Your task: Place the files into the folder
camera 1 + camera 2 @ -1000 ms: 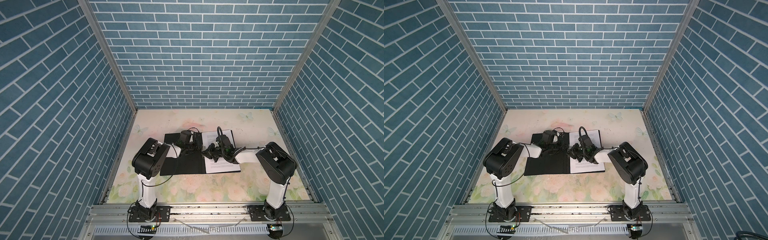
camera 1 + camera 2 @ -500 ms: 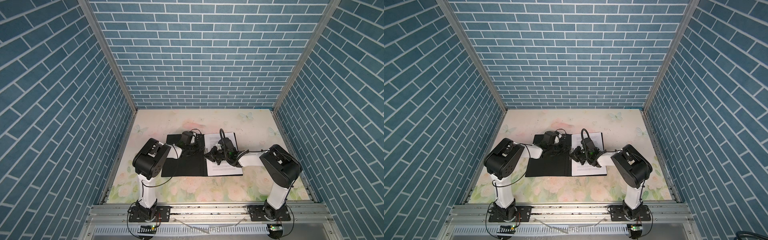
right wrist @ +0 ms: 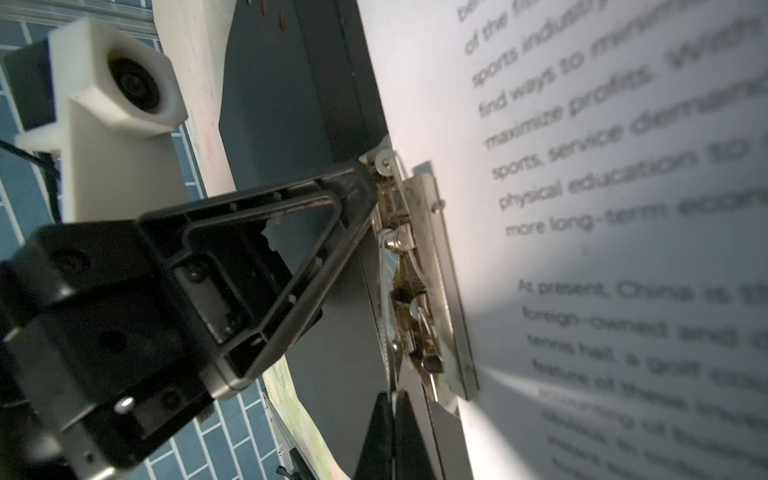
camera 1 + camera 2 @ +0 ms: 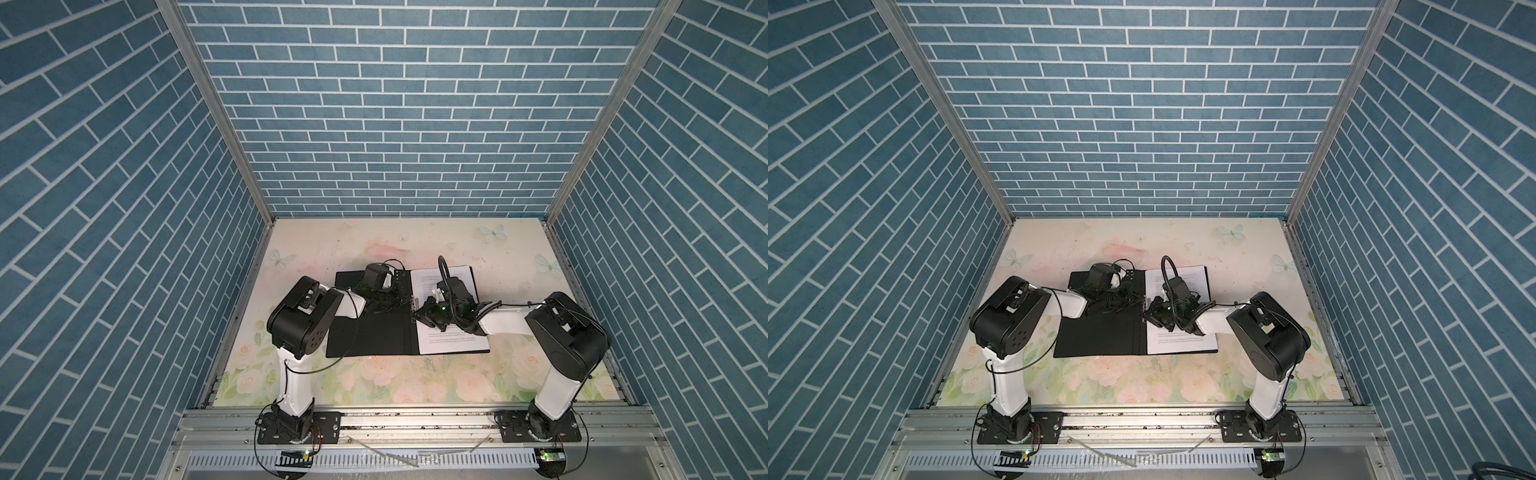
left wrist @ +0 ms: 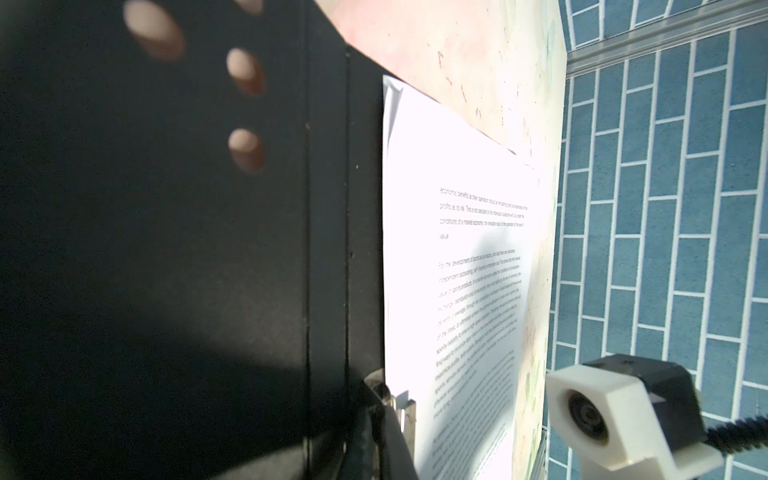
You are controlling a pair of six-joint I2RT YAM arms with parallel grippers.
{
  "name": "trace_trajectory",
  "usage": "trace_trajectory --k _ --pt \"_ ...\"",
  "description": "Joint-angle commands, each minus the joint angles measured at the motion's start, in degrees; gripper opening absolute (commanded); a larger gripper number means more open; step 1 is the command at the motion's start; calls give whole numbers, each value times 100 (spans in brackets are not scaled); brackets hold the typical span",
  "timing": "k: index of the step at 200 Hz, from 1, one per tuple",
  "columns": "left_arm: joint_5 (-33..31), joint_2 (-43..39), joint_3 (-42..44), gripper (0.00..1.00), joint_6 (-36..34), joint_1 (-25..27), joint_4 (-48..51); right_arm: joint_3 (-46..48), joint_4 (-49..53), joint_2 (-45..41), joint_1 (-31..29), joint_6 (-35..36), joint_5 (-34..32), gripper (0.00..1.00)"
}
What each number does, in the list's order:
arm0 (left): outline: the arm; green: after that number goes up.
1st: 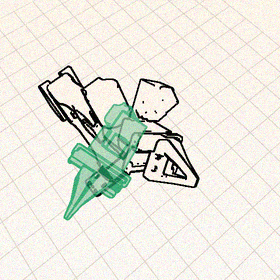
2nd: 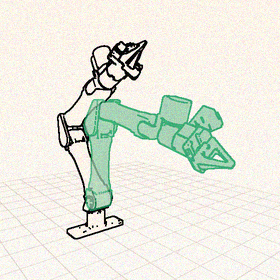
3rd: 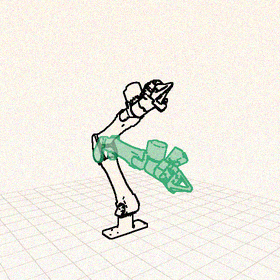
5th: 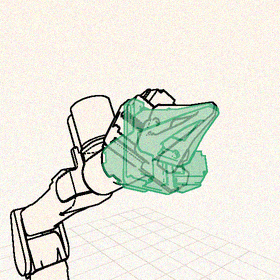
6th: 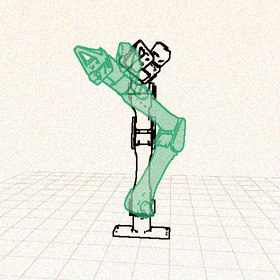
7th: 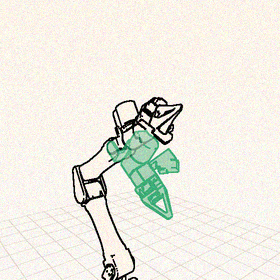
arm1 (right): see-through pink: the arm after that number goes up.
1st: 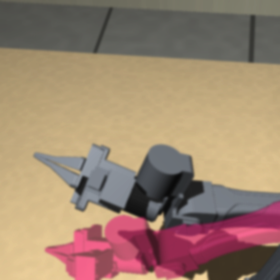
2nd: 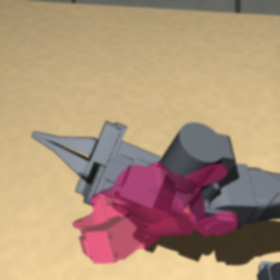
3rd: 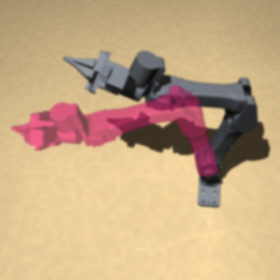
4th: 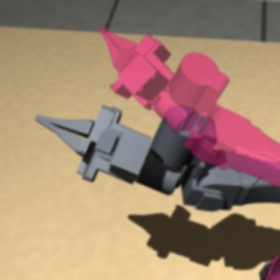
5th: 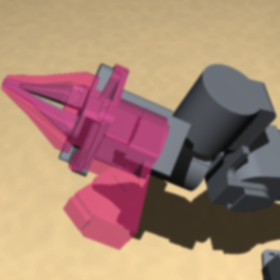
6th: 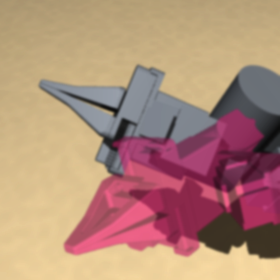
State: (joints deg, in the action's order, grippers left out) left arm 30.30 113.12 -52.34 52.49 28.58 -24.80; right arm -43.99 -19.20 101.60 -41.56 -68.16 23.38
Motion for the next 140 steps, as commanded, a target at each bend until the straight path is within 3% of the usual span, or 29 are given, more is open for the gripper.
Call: trace_trajectory --k 1,140 --pt "-319 281 127 5 -33 -25 308 362 903 270 -27 500 -397 0" --pt "-280 369 101 5 -34 -26 273 742 1085 387 -19 688 -988 0"
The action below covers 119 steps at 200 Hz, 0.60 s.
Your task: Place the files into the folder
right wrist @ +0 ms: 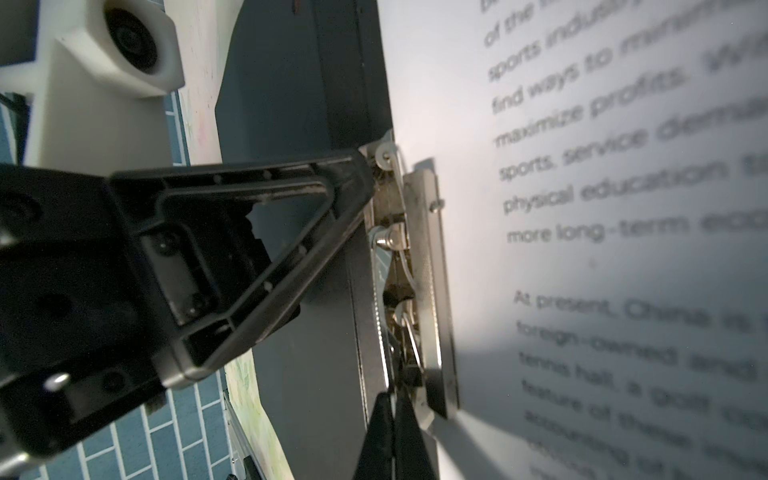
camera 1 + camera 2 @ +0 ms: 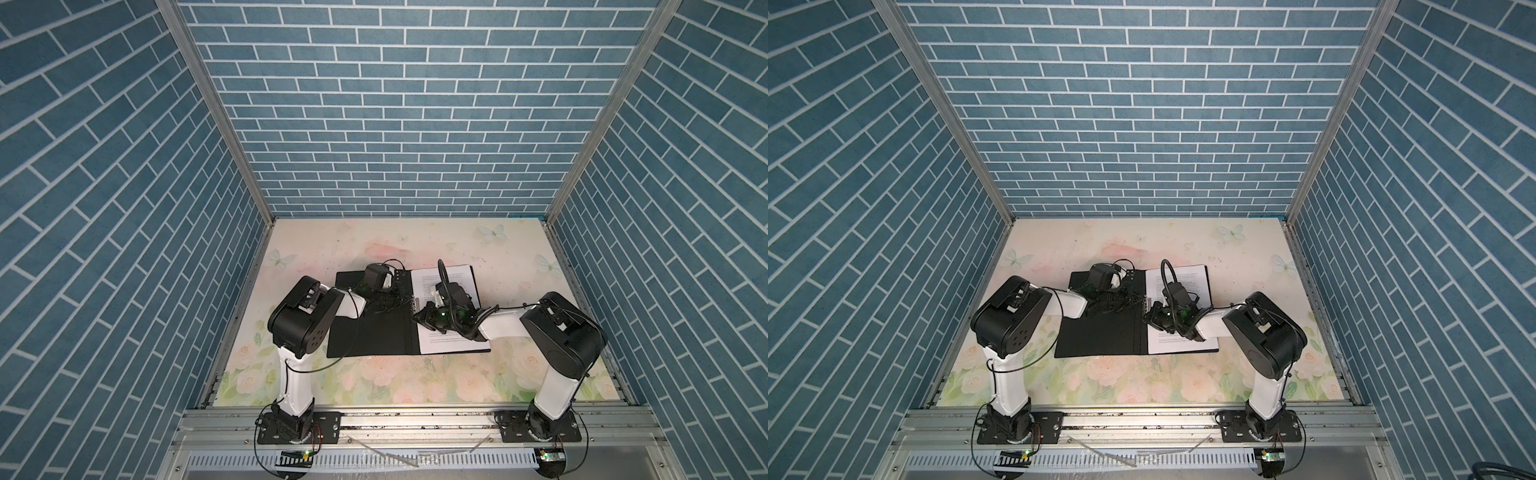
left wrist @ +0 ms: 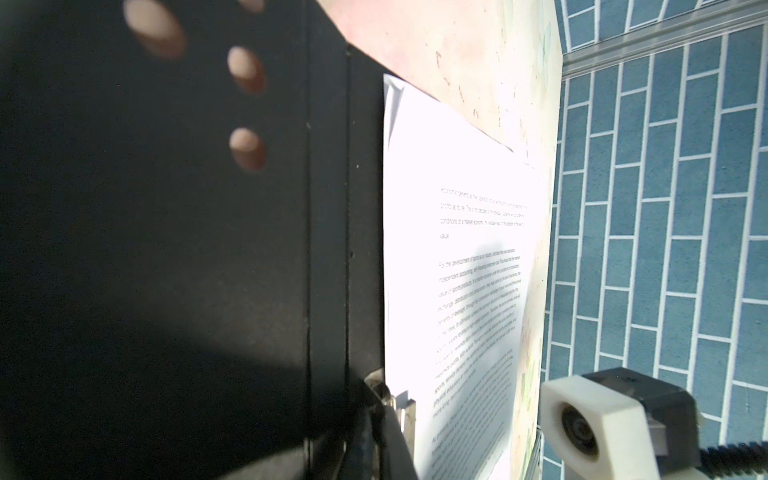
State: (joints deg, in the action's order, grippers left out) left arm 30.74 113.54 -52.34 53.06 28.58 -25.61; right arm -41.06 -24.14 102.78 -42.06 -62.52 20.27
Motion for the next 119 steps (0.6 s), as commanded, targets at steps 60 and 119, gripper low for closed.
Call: trace_trajectory --k 60,119 --pt "-323 338 99 5 -80 -28 330 573 1616 399 37 126 -798 0" --pt "-314 362 110 5 -72 -28 294 667 1736 652 50 127 -913 0"
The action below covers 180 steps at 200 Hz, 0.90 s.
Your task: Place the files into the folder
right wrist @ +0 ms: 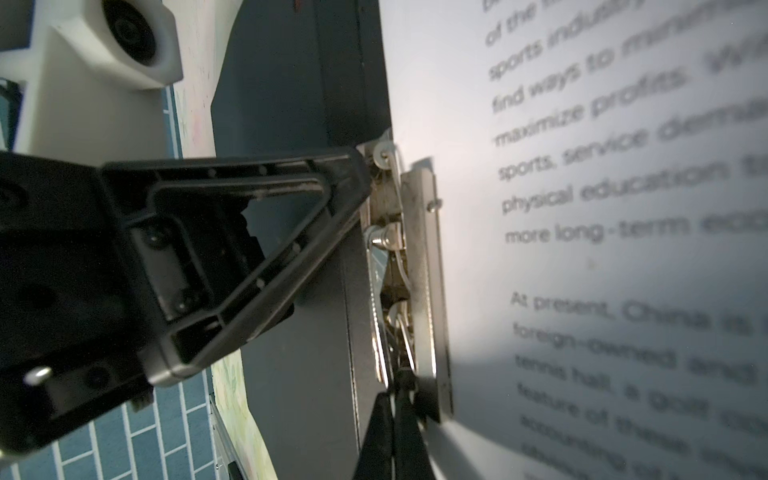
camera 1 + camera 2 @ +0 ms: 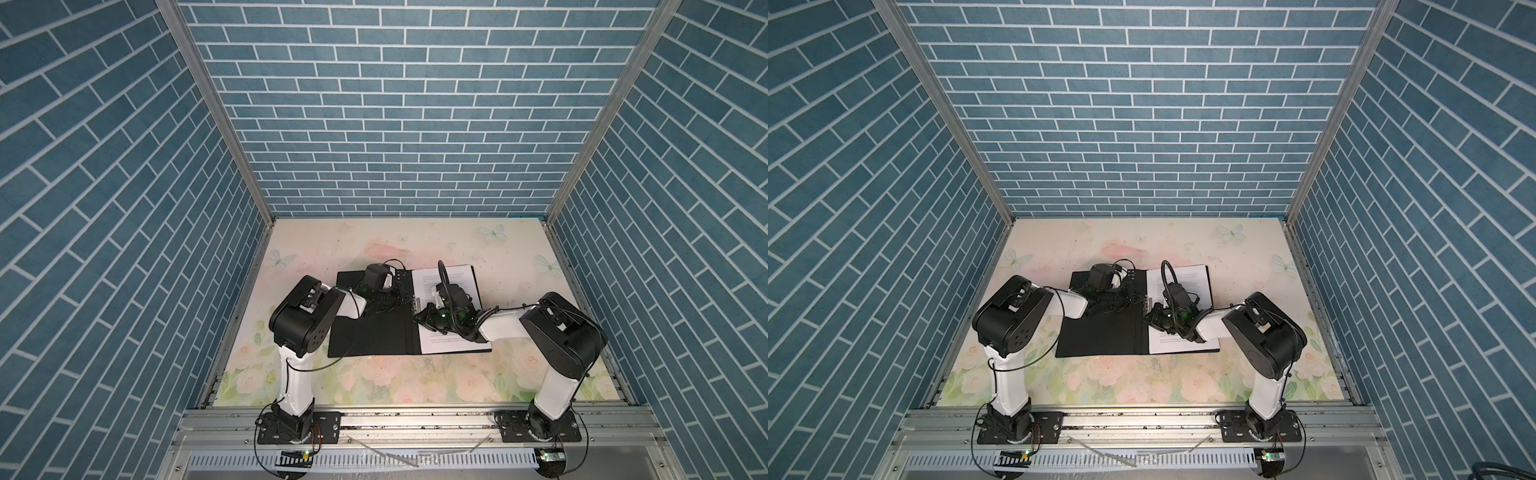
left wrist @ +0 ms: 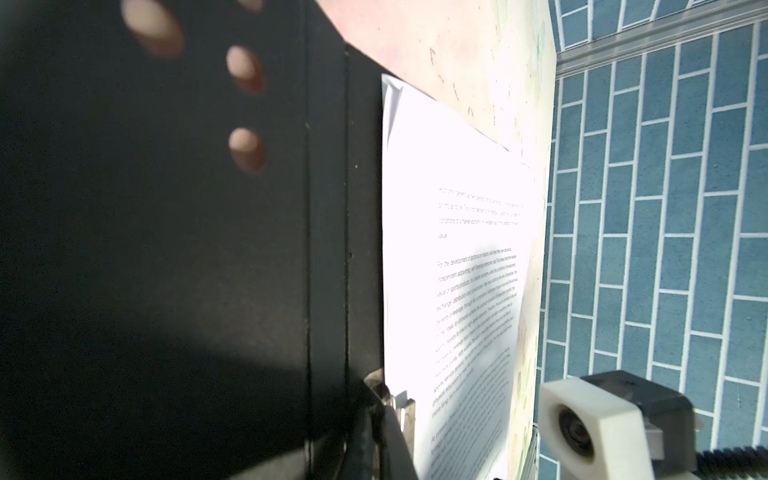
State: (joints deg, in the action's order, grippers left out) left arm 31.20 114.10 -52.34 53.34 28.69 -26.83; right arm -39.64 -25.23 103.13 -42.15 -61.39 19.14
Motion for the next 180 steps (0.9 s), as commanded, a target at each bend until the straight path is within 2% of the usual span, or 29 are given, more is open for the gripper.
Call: trace_trajectory --k 1,78,119,166,180 --pt "-360 305 110 5 -98 -39 411 535 1846 623 58 13 -803 0" --pt "-365 288 171 5 -104 -39 373 724 1976 937 193 -113 -1102 0" --pt "-368 314 187 4 -84 -39 338 663 2432 1058 277 -137 -1374 0" --pt "-462 280 328 4 103 -10 114 372 2789 1300 304 -128 -1377 0" --pt "-476 282 349 4 126 5 90 282 3046 1403 312 -111 -1691 0"
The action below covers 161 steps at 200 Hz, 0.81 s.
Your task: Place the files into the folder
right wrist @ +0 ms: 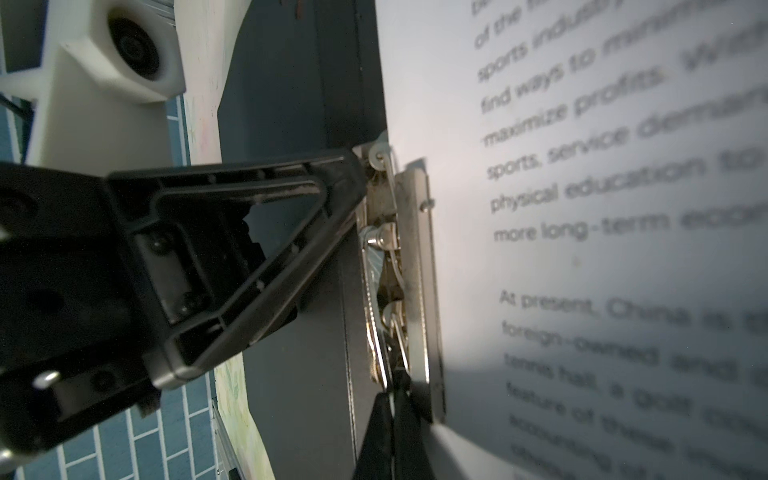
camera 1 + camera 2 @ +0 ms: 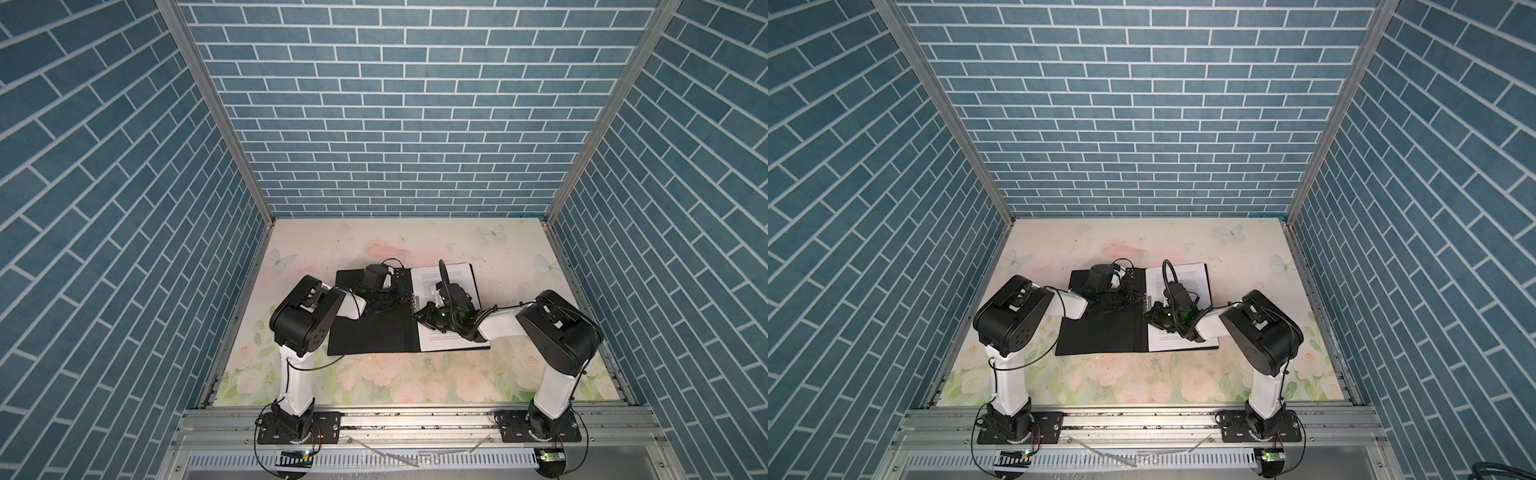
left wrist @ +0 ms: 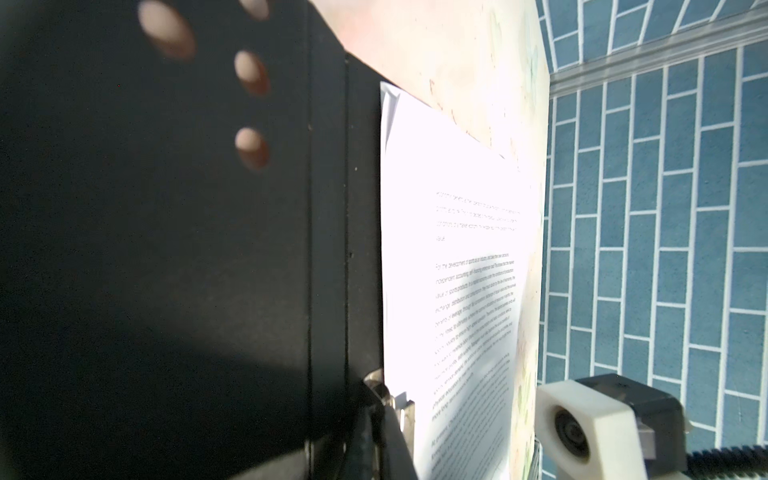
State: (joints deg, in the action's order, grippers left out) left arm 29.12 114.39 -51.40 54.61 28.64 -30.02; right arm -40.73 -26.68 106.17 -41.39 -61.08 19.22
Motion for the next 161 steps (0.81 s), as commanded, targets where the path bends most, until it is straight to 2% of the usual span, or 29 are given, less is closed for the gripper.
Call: trace_trajectory --k 1,55,120,161 --pt "-272 252 258 4 -2 9 409 391 3193 1108 240 -141 -1701 0" --pt "-366 296 392 4 203 36 160 348 3133 1362 307 -187 -1717 1" --pt "-423 294 543 4 378 45 -127 484 2691 1228 447 -6 -1227 17" --pt "-399 321 526 4 434 45 -198 480 2582 908 438 -104 -1025 20"
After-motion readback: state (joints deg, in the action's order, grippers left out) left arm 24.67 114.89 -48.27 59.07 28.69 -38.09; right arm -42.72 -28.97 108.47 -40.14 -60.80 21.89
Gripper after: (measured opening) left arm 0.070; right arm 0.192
